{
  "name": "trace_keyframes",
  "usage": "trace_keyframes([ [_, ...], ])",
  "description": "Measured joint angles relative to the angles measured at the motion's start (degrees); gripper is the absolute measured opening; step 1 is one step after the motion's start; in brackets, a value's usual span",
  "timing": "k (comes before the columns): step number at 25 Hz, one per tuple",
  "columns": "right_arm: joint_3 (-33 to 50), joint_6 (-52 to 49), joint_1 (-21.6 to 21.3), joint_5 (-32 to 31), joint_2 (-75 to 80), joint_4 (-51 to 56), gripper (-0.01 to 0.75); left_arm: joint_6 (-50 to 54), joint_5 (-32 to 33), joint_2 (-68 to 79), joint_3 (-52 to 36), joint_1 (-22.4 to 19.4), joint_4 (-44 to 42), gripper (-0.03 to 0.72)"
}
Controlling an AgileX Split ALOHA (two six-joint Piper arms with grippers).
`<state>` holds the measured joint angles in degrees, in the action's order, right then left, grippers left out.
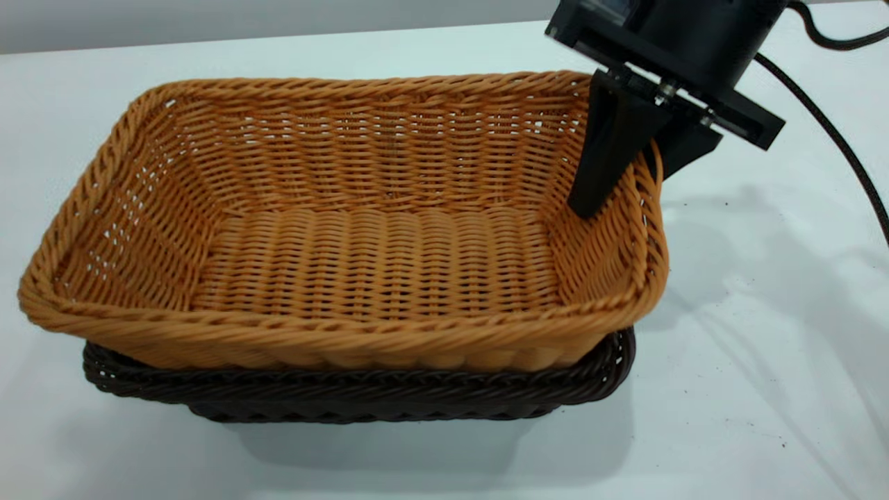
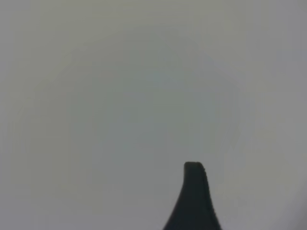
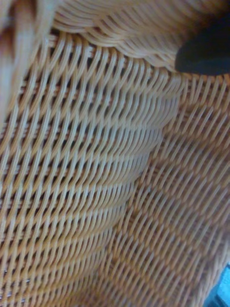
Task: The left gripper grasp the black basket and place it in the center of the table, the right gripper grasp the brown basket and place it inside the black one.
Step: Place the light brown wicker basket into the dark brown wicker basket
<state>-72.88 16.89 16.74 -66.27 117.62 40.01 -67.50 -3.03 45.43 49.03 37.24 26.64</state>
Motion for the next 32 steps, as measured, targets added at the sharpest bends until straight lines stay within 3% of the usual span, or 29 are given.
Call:
trace_keyframes([
  [14, 0.1, 4.3, 0.8, 2.2, 0.0, 2.9, 0.113, 0.0, 0.1, 0.0, 0.0, 0.0, 0.0, 0.501],
  [24, -0.1, 3.4, 2.0, 2.2, -0.1, -0.1, 0.398, -0.1, 0.9, 0.0, 0.0, 0.0, 0.0, 0.501],
  [32, -0.1, 0.2, 2.0, 2.2, -2.6, -7.4, 0.424, 0.0, 1.2, 0.0, 0.0, 0.0, 0.2, 0.501],
])
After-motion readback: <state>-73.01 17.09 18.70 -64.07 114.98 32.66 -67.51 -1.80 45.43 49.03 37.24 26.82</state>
